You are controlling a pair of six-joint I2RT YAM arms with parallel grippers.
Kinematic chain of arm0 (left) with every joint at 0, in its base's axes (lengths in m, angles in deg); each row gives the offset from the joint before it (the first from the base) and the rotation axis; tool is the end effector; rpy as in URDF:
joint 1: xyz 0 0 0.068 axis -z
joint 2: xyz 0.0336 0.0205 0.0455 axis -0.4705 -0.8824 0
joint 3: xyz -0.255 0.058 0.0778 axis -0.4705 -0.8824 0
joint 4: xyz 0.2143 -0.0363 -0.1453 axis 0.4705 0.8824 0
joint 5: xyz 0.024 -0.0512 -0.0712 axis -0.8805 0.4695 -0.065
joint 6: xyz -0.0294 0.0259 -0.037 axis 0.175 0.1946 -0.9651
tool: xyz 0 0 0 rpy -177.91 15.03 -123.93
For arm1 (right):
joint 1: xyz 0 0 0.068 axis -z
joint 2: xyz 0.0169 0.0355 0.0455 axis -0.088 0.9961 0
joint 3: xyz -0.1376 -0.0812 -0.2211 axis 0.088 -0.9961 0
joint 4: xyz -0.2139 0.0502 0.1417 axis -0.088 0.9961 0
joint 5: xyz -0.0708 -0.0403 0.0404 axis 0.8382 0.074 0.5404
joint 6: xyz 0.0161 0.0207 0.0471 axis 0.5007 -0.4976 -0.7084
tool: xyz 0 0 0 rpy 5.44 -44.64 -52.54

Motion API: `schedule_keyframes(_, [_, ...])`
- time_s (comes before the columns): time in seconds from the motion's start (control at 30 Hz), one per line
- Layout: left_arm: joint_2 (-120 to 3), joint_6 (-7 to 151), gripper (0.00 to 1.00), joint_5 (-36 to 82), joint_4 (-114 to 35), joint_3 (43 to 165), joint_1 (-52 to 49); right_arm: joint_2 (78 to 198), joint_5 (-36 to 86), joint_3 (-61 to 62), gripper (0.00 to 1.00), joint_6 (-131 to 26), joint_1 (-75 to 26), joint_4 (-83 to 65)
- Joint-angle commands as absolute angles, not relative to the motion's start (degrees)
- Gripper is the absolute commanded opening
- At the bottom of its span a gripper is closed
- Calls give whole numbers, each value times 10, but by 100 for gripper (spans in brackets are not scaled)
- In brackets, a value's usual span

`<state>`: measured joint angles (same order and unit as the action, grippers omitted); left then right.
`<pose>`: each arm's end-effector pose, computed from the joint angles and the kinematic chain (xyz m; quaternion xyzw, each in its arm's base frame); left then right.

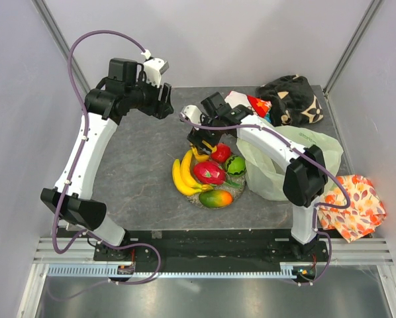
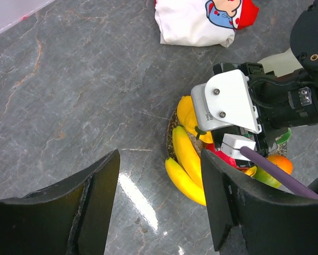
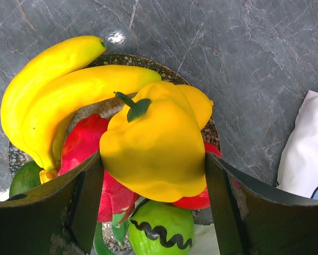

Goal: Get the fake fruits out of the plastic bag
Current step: Place the fake fruit on the plate.

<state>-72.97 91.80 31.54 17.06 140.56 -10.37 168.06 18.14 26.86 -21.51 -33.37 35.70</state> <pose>0.3029 -0.1075 0.4497 0.2639 0.8426 -0.1662 0.4391 0.3315 0.2743 0.2920 -0.5225 0.7871 0.1576 0.2875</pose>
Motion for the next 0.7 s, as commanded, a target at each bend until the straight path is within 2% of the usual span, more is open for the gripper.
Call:
schedule_keyframes(0.0, [-709, 930, 69, 330, 171, 1401, -109, 1689, 178, 285, 36, -208, -335, 361])
schedule_keyframes(0.37, [-716, 928, 69, 339, 169, 1404, -110, 1680, 186, 262, 40, -225, -336, 378])
schedule_keyframes(0.67, [-719, 925, 69, 348, 170, 1409, -111, 1682, 204, 271, 67, -250, -336, 376])
